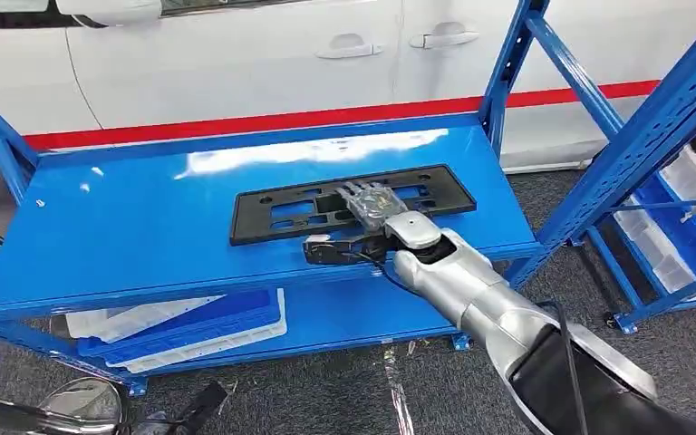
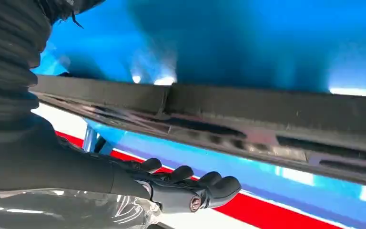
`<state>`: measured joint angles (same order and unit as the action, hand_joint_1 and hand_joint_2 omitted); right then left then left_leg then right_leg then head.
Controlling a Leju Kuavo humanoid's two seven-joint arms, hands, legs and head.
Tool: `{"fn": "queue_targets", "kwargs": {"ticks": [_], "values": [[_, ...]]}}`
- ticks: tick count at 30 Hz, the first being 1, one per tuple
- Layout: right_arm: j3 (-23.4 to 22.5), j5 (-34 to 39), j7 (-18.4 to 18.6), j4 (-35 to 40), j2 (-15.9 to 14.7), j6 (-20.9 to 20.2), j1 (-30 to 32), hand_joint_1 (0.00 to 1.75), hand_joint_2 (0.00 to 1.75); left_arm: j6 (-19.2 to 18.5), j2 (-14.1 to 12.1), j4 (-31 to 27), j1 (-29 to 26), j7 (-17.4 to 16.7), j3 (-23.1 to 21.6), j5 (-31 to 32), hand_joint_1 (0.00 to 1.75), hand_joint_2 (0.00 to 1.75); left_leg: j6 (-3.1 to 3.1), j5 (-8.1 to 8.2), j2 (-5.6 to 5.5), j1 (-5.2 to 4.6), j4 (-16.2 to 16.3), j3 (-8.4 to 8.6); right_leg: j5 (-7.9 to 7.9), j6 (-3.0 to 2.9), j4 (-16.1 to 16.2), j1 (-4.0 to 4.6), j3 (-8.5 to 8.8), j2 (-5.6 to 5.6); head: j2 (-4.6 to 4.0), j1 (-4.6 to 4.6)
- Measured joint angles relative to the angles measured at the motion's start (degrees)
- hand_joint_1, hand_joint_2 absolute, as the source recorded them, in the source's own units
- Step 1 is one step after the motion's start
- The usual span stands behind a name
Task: Take the parts from the cabinet and place them on the table.
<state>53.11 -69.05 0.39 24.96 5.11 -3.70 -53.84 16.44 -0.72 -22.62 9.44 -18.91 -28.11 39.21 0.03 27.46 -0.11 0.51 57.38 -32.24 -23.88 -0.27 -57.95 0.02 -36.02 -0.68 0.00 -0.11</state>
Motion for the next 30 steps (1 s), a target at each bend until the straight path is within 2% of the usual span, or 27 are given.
{"fn": "queue_targets", "kwargs": {"ticks": [1, 4, 9, 19, 30], "values": [[0.0, 0.1, 0.8, -0.1, 0.1, 0.7, 0.1, 1.75, 1.75, -0.1, 0.0, 0.0, 0.0, 0.0, 0.2, 0.3, 0.00, 0.00, 0.00, 0.00, 0.00, 0.00, 0.0, 0.00, 0.00, 0.00, 0.0, 0.00, 0.00, 0.00, 0.00, 0.00], [0.0, 0.4, 2.9, -0.5, 0.7, 3.3, 0.1, 1.75, 1.75, -0.5, 0.0, 0.0, 0.0, -0.5, 0.5, 0.9, 0.00, 0.00, -0.01, 0.01, 0.02, 0.00, 0.0, 0.00, 0.00, 0.00, 0.0, 0.00, -0.01, -0.02, 0.00, -0.02], [0.0, 2.0, 3.9, -0.9, 1.9, 5.4, 0.1, 1.75, 1.75, -0.5, 0.5, 0.0, 0.0, -0.7, 0.8, 2.0, 0.00, 0.00, -0.01, 0.02, 0.02, 0.00, 0.0, 0.01, 0.00, 0.00, 0.0, 0.01, -0.02, -0.03, 0.00, 0.00], [0.0, 2.0, 3.6, -1.1, 2.9, 5.4, -0.2, 1.75, 1.75, -2.5, 0.9, -1.1, -0.1, -1.4, 2.1, 2.0, 0.00, 0.00, -0.01, 0.02, 0.01, 0.00, 0.0, 0.03, 0.00, 0.00, 0.0, 0.00, 0.02, -0.01, 0.00, 0.02], [0.0, 2.0, 2.3, -1.3, 2.9, 4.1, -0.7, 1.75, 1.75, -6.2, 0.2, -6.8, -1.7, -3.1, 3.8, 1.4, 0.00, 0.00, -0.01, 0.02, 0.00, 0.00, 0.0, 0.04, 0.00, 0.00, 0.0, 0.00, 0.05, 0.01, 0.00, 0.00]]}}
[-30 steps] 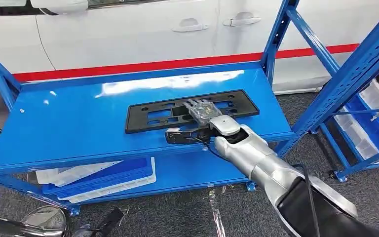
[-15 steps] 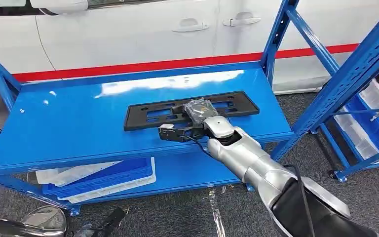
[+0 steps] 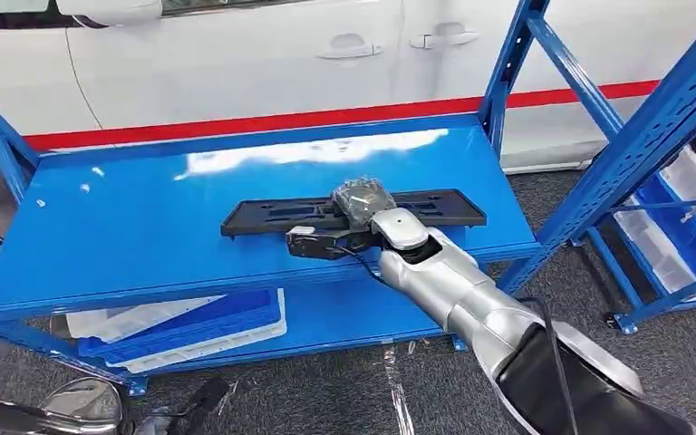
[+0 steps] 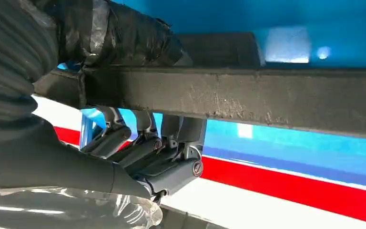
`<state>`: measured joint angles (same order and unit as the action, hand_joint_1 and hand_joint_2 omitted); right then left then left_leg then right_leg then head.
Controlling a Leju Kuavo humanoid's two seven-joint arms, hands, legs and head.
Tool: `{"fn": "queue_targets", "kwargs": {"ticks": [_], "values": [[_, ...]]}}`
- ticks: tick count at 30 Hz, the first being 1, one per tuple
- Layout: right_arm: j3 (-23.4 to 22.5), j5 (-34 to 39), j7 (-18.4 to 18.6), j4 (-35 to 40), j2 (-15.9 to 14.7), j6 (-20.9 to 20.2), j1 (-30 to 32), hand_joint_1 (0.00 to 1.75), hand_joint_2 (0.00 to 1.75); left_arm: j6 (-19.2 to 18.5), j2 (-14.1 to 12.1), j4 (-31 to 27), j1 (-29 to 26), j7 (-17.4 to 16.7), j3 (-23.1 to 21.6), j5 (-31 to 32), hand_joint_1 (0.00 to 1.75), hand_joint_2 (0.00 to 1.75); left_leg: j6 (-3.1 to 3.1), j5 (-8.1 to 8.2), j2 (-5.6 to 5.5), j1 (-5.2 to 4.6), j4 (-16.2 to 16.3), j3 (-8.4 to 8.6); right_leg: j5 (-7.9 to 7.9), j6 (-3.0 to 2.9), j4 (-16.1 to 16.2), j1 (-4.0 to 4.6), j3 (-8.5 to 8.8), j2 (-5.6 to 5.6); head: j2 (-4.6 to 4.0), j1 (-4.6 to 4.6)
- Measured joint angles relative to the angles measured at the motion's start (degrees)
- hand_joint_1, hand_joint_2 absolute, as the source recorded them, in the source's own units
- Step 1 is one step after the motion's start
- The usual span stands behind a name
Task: Take the parts from the cabinet and place them on the table.
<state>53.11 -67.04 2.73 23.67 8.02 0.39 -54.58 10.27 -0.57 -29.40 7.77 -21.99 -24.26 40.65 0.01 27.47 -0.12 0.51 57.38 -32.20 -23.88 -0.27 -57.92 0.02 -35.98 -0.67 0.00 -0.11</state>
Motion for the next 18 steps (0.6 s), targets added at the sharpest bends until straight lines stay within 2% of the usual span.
{"fn": "queue_targets", "kwargs": {"ticks": [1, 2, 7, 10, 13, 18], "values": [[0.0, 0.0, 0.0, 0.0, 0.0, 0.0, 0.0, 1.75, 1.75, -0.3, -0.1, -0.7, -0.3, -0.1, 0.2, 0.0, 0.00, 0.00, 0.00, 0.00, 0.00, 0.00, 0.0, 0.00, 0.00, 0.00, 0.0, 0.00, 0.00, 0.00, 0.00, 0.00], [0.0, 0.0, -0.2, 0.0, 0.1, 0.2, 0.0, 1.75, 1.75, -0.5, -0.2, -1.4, -0.5, -0.1, 0.4, 0.0, 0.00, 1.75, 0.00, 0.00, 0.00, 0.00, 0.0, 0.00, 0.00, 0.00, 0.0, 0.00, 0.00, 0.00, 0.00, 0.02], [0.0, 0.4, -0.6, 0.0, 0.2, 0.8, 0.0, 1.75, 1.75, -1.5, -0.3, -3.9, -1.3, -0.3, 0.7, -0.2, 0.00, 1.75, 0.00, 0.00, 0.00, 0.00, 0.0, 0.01, 0.00, 0.00, 0.0, 0.00, 0.00, -0.01, 0.00, 0.00], [0.0, 2.0, -2.3, 0.1, 0.2, 2.2, -0.1, 1.75, 1.75, -2.0, -0.7, -6.6, -2.7, -0.5, 0.7, 0.0, 0.00, 1.75, 0.00, 0.00, 0.04, 0.00, 0.0, 0.01, 0.00, 0.00, 0.0, 0.01, 0.00, -0.05, 0.00, 0.00], [-0.2, 3.9, -3.3, 1.2, 0.2, 2.2, -0.5, 1.75, 1.75, -3.2, -1.2, -10.8, -4.6, -2.8, 0.7, 0.1, 0.00, 1.75, 0.00, 0.00, 0.06, 0.01, 0.0, 0.00, 0.00, 0.00, 0.0, 0.01, -0.02, -0.07, 0.00, 0.00], [-0.5, 4.7, -3.4, 2.3, 0.2, 2.1, -1.2, 1.75, 1.75, -3.9, -2.0, -15.7, -6.6, -3.9, 0.7, 0.1, 0.00, 1.75, 0.00, 0.00, 0.01, 0.01, 0.0, -0.03, 0.00, -0.01, 0.0, 0.01, -0.04, -0.02, 0.00, 0.02]]}}
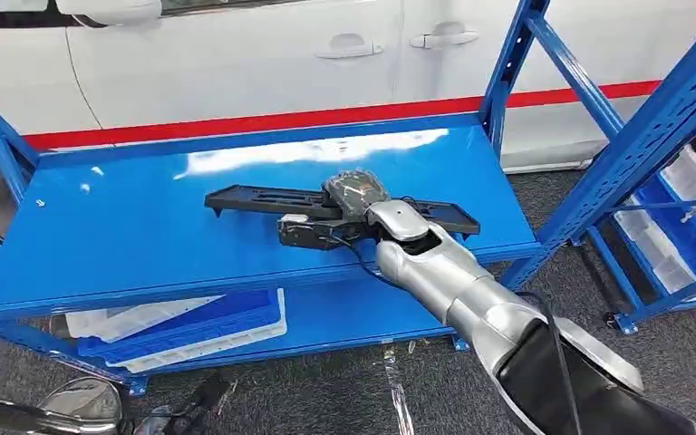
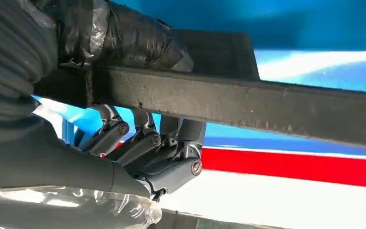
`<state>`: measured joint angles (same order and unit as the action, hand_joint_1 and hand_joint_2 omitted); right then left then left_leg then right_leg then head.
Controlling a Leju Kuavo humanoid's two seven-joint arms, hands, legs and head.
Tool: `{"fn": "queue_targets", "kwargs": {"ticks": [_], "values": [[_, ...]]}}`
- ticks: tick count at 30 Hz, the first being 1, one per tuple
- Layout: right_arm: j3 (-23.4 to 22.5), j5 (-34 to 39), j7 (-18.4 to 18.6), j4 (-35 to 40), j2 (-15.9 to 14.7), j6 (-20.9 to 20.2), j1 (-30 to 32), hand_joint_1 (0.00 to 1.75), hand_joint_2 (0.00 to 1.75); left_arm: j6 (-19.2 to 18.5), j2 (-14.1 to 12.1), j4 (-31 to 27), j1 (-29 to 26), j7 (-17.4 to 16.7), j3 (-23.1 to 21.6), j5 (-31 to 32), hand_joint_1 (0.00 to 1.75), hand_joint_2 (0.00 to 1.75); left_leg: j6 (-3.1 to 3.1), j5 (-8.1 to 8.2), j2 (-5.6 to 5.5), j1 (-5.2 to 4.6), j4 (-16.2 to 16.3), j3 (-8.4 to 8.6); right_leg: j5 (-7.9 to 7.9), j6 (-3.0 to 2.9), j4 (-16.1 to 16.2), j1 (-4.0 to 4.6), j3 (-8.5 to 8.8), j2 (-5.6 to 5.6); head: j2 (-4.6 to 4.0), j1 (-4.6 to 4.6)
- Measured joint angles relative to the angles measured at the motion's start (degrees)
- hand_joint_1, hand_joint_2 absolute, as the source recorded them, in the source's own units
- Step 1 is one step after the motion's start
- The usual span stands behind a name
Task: Take the parts from the cabinet and place them on the table.
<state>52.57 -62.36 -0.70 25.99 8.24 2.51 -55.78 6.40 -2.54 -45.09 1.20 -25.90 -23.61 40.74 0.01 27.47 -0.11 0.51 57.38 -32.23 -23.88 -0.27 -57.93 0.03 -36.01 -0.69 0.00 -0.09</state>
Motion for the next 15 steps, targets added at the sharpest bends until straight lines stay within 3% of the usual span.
{"fn": "queue_targets", "kwargs": {"ticks": [8, 15], "values": [[-1.2, 1.0, 0.1, 3.1, -0.1, 1.8, -1.4, 1.75, 1.75, -0.2, -1.1, -4.0, -1.7, -0.3, 0.0, -3.8, 0.00, 1.75, 0.00, 0.00, 0.07, -0.01, 0.0, -0.06, 0.01, 0.00, 0.0, -0.02, -0.07, -0.08, 0.00, -0.02], [-4.6, 6.6, 1.8, 13.0, -1.0, -0.2, -5.5, 1.75, 1.75, 0.6, -2.3, -4.7, -2.7, 0.0, 0.0, -4.2, 0.00, 1.75, 0.02, 0.05, 0.00, -0.03, 0.1, -0.08, 0.00, 0.00, 0.0, -0.06, -0.08, -0.02, 0.00, 0.00]]}}
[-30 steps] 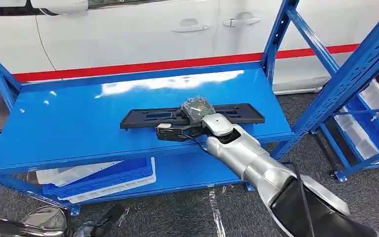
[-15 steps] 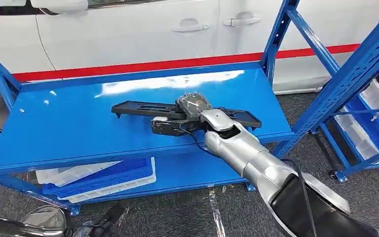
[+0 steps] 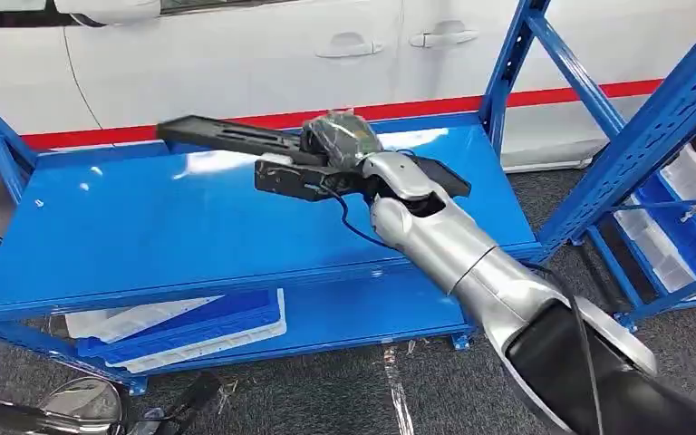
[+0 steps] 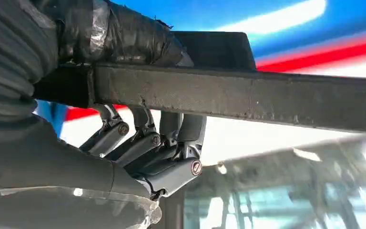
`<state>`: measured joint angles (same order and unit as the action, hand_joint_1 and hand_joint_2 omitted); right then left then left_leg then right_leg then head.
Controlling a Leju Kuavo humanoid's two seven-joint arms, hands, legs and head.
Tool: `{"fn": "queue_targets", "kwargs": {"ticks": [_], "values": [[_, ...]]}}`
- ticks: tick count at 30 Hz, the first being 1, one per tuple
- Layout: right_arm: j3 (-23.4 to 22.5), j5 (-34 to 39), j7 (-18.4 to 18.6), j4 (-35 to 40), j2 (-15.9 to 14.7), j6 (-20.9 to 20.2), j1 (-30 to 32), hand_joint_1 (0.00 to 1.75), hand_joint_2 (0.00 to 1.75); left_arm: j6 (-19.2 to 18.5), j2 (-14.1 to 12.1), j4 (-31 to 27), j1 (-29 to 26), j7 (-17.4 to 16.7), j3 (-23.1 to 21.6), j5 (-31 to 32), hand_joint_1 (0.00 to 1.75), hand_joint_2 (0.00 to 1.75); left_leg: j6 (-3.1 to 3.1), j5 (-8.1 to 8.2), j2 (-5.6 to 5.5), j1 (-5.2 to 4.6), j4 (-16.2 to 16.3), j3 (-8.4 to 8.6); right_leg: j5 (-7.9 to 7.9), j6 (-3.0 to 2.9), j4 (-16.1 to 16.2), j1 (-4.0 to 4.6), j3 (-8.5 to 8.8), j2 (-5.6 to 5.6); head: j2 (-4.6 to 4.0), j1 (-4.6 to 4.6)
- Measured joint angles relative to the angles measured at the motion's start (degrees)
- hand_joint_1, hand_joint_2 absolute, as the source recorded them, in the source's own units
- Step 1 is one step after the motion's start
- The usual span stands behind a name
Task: Take the parts from the cabinet and place them on the table.
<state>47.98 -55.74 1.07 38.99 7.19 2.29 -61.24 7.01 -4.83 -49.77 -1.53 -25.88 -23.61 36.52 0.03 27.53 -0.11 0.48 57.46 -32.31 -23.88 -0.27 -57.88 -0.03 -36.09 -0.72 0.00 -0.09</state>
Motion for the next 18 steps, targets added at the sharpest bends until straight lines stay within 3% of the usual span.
{"fn": "queue_targets", "kwargs": {"ticks": [7, 11, 12, 13, 16, 17, 18], "values": [[-3.2, 0.6, 0.8, 11.3, -1.9, 1.9, -0.3, 1.75, 1.75, 1.9, -0.7, 0.0, -0.6, 1.0, 0.0, 2.0, 0.00, 1.75, 0.44, 0.28, 0.00, -0.23, 0.4, -0.11, -0.06, 0.20, 0.0, -0.19, 0.07, 0.00, 0.00, 0.02], [-3.9, 0.6, 0.9, 16.9, -3.0, 1.5, -0.2, 1.75, 1.75, 3.1, -0.8, -0.3, -1.2, 2.1, 0.0, 2.3, 0.00, 1.75, 1.12, -0.11, 0.05, -0.39, 0.4, -0.17, 0.39, 0.92, 0.2, -0.36, 0.21, -0.13, 0.00, 0.04], [-4.0, 0.5, 0.9, 18.1, -3.3, 1.4, -0.1, 1.75, 1.75, 3.6, -0.8, -0.4, -1.3, 2.6, 0.0, 2.0, 0.00, 1.75, 1.57, -0.72, 0.35, 0.47, -0.5, 0.29, -0.17, 1.07, 0.0, -0.11, -0.07, -0.19, 0.00, 0.00], [-4.0, 0.5, 0.9, 19.2, -3.8, 1.2, 0.0, 1.75, 1.75, 4.1, -0.7, -0.5, -1.3, 3.1, 0.0, 1.7, 0.00, 1.75, 1.70, -0.99, 0.55, 0.33, -1.0, 0.47, -1.39, 1.39, -1.1, -0.11, -0.52, 0.00, 0.00, -0.20], [-4.0, 0.4, 0.9, 22.1, -4.5, 0.4, 0.8, 1.75, 1.75, 6.2, -0.7, -0.5, -1.4, 4.7, -0.9, 0.5, 0.00, 1.75, 1.98, -1.09, 0.65, 0.36, -0.9, 0.37, -7.82, 1.78, -13.7, -0.37, -5.67, 0.07, 0.00, -0.37], [-4.0, 0.4, 0.9, 23.1, -4.9, 0.2, 1.4, 1.75, 1.75, 6.6, -0.7, -0.5, -1.3, 5.1, -1.4, 0.3, 0.00, 1.75, 1.98, -1.06, 0.65, 0.37, -0.8, 0.33, -8.33, 1.92, -16.5, -0.54, -6.91, 0.09, 0.00, -0.37], [-4.0, 0.2, 0.9, 23.8, -5.3, 0.1, 1.7, 1.75, 1.75, 7.2, -0.7, -0.5, -1.3, 5.6, -1.8, -0.4, 0.00, 1.75, 1.93, -1.02, 0.64, 0.47, -0.7, 0.29, -7.54, 2.06, -16.6, -0.74, -6.90, 0.14, 0.00, -0.39]]}}
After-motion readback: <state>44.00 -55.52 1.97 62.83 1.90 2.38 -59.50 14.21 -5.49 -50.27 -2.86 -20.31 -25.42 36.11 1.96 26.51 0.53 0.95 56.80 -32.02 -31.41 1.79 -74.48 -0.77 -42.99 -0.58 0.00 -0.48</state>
